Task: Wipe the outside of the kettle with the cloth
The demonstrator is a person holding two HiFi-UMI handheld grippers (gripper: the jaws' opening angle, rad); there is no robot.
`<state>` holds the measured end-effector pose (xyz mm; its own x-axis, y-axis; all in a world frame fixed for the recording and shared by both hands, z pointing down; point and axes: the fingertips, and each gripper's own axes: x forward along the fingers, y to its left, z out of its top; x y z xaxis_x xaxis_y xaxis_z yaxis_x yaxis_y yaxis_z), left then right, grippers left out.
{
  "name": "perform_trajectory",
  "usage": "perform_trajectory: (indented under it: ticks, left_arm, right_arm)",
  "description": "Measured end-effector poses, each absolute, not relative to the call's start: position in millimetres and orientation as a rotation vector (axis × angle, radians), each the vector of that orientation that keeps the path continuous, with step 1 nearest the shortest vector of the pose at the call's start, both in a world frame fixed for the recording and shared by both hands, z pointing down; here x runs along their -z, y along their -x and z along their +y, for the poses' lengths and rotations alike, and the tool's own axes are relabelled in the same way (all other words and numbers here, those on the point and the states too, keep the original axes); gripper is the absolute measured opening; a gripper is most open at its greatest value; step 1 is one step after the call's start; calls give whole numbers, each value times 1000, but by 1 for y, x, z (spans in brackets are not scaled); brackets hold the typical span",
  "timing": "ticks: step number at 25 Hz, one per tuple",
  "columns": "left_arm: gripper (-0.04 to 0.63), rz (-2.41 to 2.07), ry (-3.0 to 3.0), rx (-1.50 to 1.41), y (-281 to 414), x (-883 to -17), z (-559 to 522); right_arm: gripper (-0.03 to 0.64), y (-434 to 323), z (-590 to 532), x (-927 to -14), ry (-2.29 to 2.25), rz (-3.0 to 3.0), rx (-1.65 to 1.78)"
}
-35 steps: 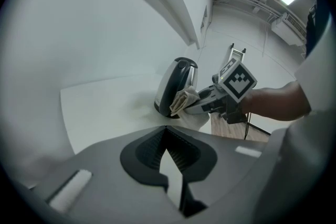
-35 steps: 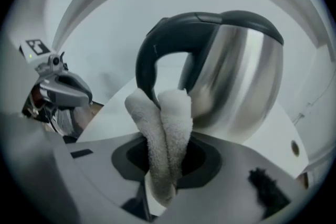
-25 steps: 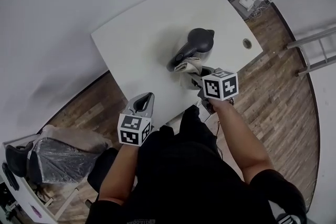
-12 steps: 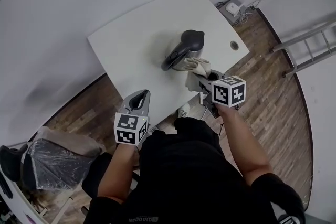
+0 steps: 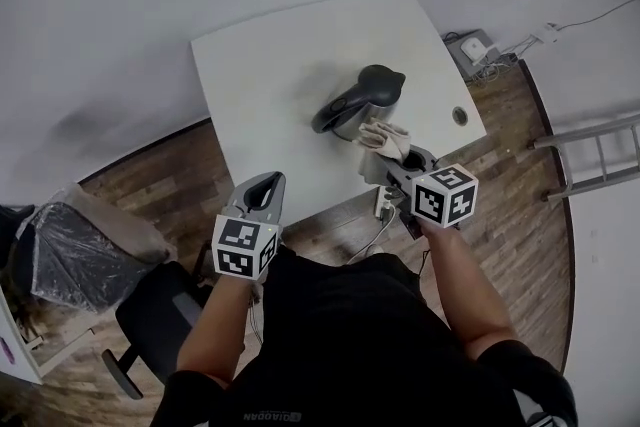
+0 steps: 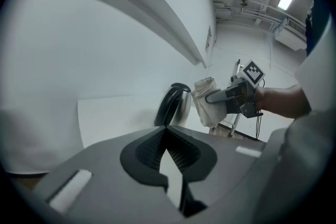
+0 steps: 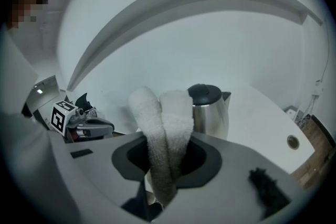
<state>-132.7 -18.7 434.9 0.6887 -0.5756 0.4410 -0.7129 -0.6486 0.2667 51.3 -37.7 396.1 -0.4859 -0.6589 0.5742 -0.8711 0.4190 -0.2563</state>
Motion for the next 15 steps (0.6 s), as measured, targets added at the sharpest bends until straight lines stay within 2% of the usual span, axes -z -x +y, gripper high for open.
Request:
perform_trajectory:
  ticks: [5,9,12,15]
  left_arm:
    - [8,-1203,-2414,-380,47,-419,20]
    - [6,-1276,-2309,-216,-23,-407,54]
    - [6,-1351,-2171,-124,-51,-410,104]
    - [8,-1437,-2080,-189,-53,-407,162]
  right_arm:
    - [98,-146,2,-379,-1186,-2428,-670]
    - [98,-236,47,-374,-1152,-2543,-669]
    - [98,-273,91,-389,-1055,-2606,-717]
    - [98,-284,117,-407,-942,-2624,-790]
